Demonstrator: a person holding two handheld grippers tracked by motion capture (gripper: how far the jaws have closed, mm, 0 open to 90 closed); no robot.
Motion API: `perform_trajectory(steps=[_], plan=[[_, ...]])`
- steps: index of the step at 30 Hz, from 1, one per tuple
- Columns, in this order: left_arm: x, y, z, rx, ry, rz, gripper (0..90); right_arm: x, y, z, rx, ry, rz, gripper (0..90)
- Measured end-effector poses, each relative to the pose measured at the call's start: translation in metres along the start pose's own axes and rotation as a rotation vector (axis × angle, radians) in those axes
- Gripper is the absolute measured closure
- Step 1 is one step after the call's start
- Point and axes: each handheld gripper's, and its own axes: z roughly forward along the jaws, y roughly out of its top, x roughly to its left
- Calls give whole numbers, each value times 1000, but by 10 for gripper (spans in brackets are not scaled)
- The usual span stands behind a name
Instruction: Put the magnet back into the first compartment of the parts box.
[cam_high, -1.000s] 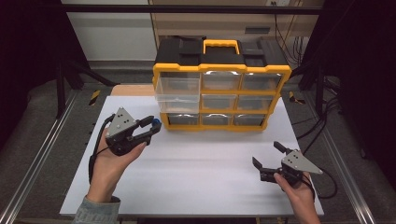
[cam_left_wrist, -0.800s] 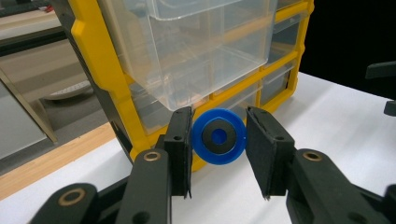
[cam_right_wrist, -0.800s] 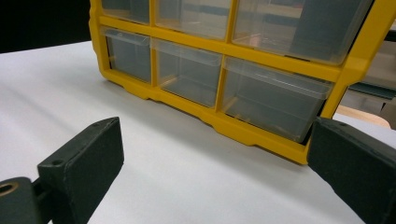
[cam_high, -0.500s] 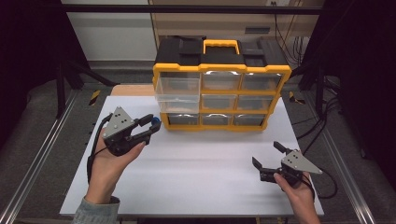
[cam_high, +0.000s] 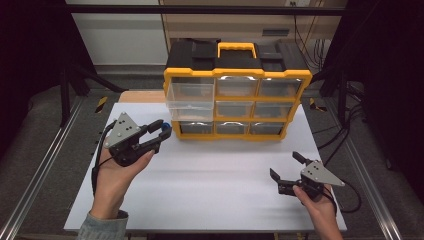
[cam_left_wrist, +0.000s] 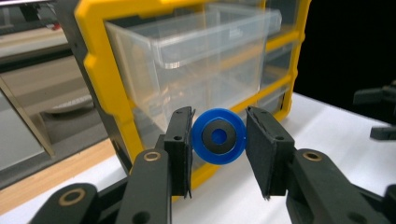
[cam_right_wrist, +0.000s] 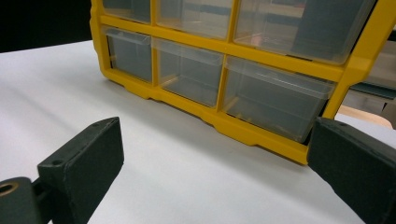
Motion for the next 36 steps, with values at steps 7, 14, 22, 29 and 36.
perform_trajectory(steps=[7, 14, 22, 29, 36], plan=[[-4, 9, 2, -11, -16, 6, 620, 0, 0, 0, -1, -1, -2, 44], [-2, 17, -2, -39, 1, -23, 620, -2, -1, -1, -4, -8, 2, 43], [-1, 29, -5, -49, 9, -5, 620, -1, -1, -1, -2, -6, 0, 43], [-2, 34, -3, -64, 17, -1, 620, -1, -1, -1, -2, -4, -1, 43], [-2, 39, -2, -64, 23, 12, 621, -1, -1, 0, 0, -2, -1, 43]])
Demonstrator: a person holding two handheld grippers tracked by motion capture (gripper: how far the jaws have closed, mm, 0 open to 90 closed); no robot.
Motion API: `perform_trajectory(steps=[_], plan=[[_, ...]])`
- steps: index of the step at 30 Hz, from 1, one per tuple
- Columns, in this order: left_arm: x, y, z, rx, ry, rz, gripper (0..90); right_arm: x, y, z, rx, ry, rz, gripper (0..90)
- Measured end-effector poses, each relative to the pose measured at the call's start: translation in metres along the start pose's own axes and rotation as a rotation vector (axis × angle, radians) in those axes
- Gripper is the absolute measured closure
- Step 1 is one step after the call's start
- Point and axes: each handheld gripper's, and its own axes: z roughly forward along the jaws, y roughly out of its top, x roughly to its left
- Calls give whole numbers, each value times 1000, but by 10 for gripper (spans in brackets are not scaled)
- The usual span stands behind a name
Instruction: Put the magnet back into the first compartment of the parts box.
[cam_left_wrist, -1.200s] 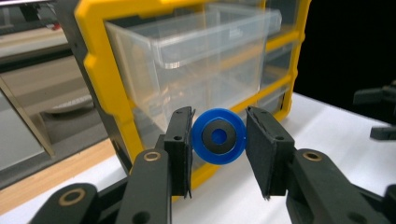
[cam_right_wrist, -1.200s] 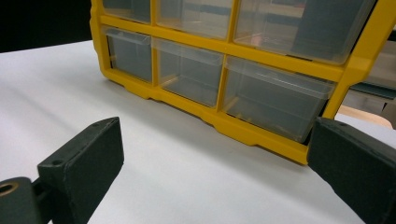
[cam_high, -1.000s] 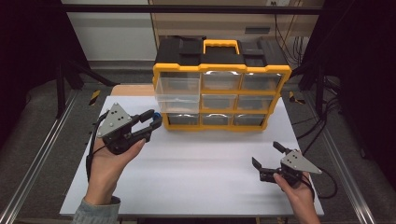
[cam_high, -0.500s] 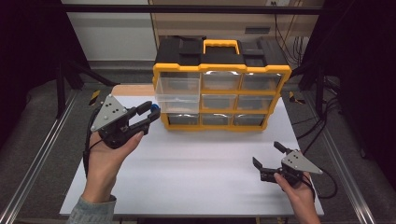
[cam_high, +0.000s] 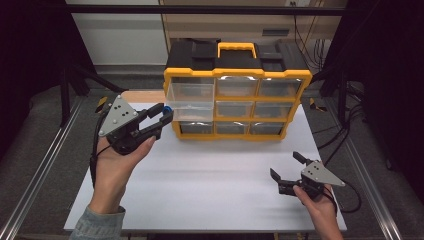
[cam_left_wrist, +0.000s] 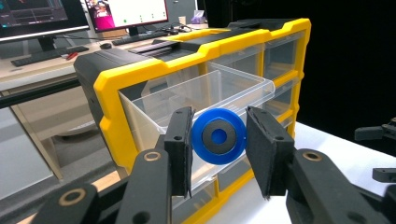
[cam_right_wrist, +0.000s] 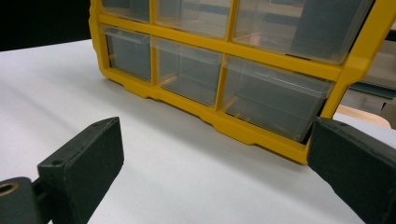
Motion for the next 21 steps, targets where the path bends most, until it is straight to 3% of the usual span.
perform_trajectory(steps=[16, 21], plan=[[6, 7, 3, -10, 19, -3, 621, 0, 0, 0, 1, 2, 2, 43], [6, 11, 5, -28, -1, -17, 620, 0, 0, 0, 1, 1, 0, 43]])
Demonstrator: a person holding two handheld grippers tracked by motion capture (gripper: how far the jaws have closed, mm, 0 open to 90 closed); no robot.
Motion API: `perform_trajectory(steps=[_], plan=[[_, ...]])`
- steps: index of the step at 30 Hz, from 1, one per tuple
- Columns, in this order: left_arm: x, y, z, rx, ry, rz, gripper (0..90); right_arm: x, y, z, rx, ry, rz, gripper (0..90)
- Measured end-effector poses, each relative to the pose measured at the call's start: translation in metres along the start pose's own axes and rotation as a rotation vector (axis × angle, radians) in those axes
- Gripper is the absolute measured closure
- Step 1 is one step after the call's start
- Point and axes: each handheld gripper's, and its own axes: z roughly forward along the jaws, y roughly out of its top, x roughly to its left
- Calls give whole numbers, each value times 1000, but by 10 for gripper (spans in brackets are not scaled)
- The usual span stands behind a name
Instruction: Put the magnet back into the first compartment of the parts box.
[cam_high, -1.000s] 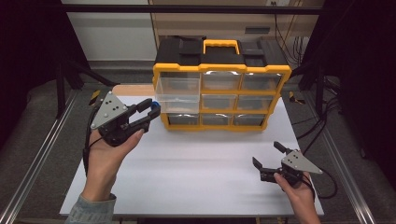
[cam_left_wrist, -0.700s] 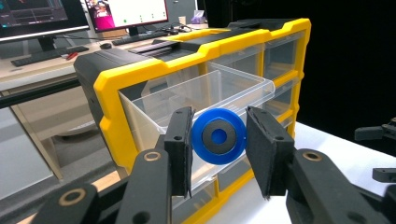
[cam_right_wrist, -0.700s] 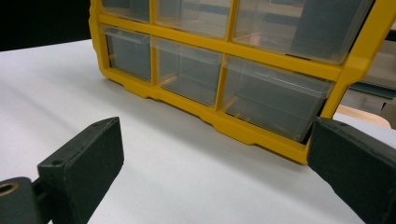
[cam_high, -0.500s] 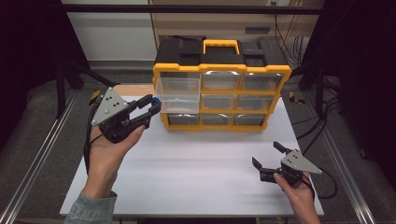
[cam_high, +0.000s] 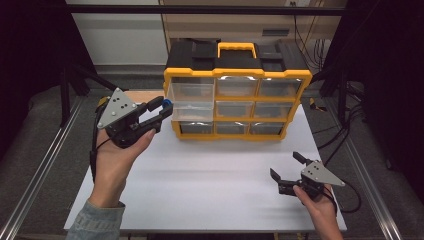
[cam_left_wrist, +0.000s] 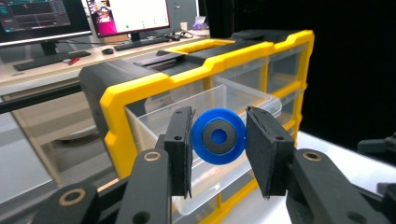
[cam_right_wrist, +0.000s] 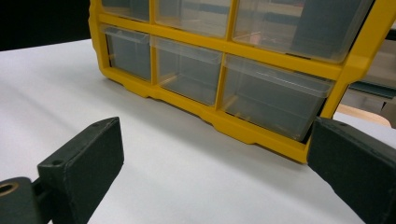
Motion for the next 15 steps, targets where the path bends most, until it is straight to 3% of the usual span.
perform_trajectory(steps=[15], plan=[[-3, 7, 7, 3, -18, 14, 621, 0, 0, 0, -5, -1, -1, 43]])
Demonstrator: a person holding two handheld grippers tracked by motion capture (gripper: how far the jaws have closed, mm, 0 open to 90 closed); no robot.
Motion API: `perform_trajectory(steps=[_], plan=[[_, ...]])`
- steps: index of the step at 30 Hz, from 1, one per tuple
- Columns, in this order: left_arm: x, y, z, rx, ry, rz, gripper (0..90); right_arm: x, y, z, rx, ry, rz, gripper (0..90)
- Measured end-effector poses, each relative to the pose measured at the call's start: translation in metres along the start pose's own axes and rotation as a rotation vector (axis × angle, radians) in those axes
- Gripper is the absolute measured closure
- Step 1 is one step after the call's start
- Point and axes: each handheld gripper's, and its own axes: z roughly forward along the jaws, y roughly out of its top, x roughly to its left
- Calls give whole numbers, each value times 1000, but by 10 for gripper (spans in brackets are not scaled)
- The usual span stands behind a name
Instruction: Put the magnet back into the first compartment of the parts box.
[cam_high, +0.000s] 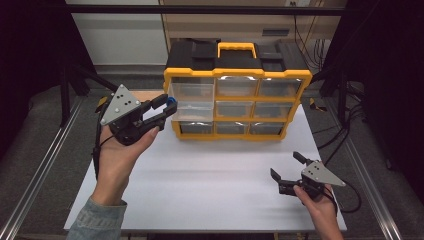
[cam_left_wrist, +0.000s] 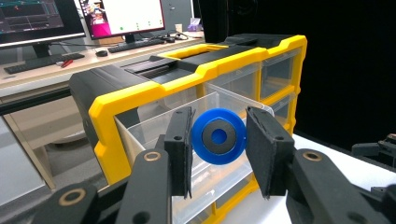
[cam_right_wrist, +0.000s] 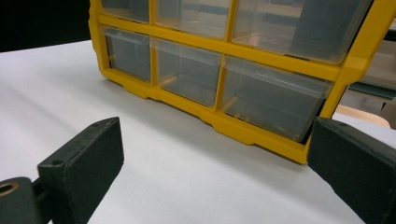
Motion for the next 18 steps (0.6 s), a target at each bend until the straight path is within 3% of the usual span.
perform_trajectory(steps=[18], plan=[[-2, 8, 11, 0, -17, 2, 620, 0, 0, -1, -2, 2, 11, 43]])
